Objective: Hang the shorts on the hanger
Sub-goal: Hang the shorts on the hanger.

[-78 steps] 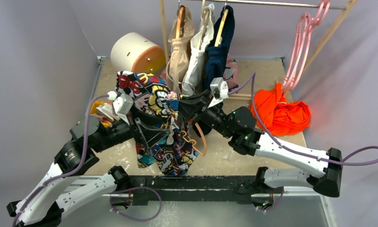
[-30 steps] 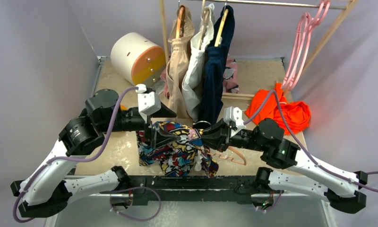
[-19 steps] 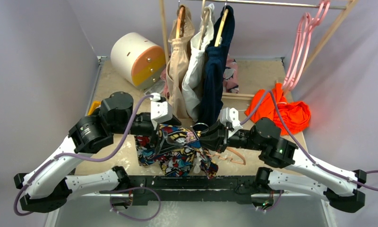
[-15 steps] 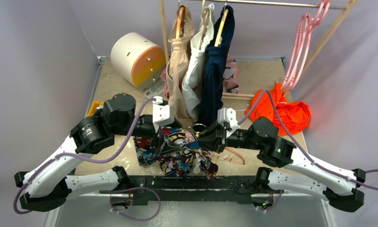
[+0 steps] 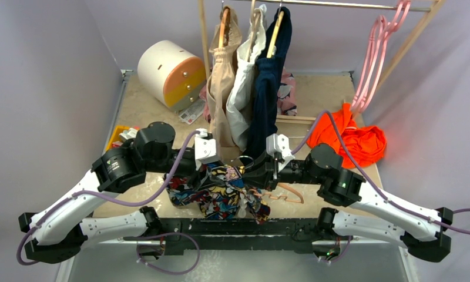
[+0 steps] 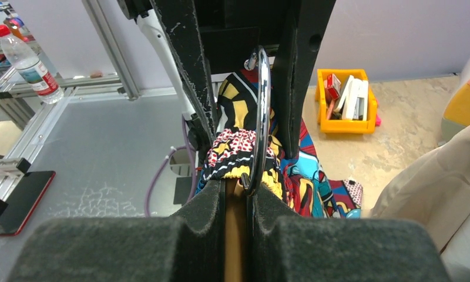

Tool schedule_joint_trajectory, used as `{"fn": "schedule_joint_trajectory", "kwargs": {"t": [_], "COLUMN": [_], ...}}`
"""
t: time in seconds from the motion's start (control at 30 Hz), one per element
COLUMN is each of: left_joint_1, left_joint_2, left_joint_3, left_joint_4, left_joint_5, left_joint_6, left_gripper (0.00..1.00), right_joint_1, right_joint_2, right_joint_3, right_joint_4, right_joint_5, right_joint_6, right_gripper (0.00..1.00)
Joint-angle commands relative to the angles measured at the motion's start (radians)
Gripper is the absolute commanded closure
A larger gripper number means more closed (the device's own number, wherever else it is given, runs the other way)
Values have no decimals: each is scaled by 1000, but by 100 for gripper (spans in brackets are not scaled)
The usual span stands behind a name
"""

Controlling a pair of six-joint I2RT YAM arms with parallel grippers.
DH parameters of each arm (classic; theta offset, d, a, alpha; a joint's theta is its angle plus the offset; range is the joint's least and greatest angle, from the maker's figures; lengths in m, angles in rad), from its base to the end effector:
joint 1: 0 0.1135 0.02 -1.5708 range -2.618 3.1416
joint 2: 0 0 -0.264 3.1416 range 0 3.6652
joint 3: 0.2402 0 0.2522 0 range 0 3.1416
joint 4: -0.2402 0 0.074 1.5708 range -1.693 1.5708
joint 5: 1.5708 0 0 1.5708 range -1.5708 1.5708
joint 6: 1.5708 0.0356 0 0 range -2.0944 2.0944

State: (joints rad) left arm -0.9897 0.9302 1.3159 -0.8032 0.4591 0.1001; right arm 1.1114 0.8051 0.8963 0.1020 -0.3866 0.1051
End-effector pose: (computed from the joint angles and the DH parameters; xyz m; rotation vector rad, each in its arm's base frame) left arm 0.0765 -0.1453 0.4300 1.3405 1.6054 -1.0148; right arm 0.0680 0.1677 0.4064 -1.0186 1.1233 1.2609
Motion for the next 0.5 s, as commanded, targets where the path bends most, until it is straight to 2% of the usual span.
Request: {"fn": "schedule_joint_trajectory", "kwargs": {"t": [0.0,0.07,0.17,0.23,0.27,0.4,0.47], "left_joint_1": [-4,-4,-4,-4,-4,-4,-3], "left_joint_2": [-10,-6,1,8,10,6,-9], "left_joint_3": [-7,-7,-7,-3,-2,-1,-7], "left_joint_4": [12,18,37,47,52,73,80], "left_joint_5": [8,13,27,35,36,9,-12], "left_joint_6": [33,30,19,11,4,-15,-19], "left_gripper": [57,62,74,94,100,100,100], "right_joint_1": [-3,-3,-3,-4,-4,-3,-4], "right_joint_2": [-14,-10,-2,4,7,11,11], "right_joint_3": [63,62,63,62,63,63,93], "right_joint_4": [96,97,97,98,99,86,65], "right_joint_5": [-39,-43,-54,-59,-59,-38,-29], "right_joint_6": [4,2,3,4,4,3,1], "right_gripper": [100,100,100,100,100,99,92]}}
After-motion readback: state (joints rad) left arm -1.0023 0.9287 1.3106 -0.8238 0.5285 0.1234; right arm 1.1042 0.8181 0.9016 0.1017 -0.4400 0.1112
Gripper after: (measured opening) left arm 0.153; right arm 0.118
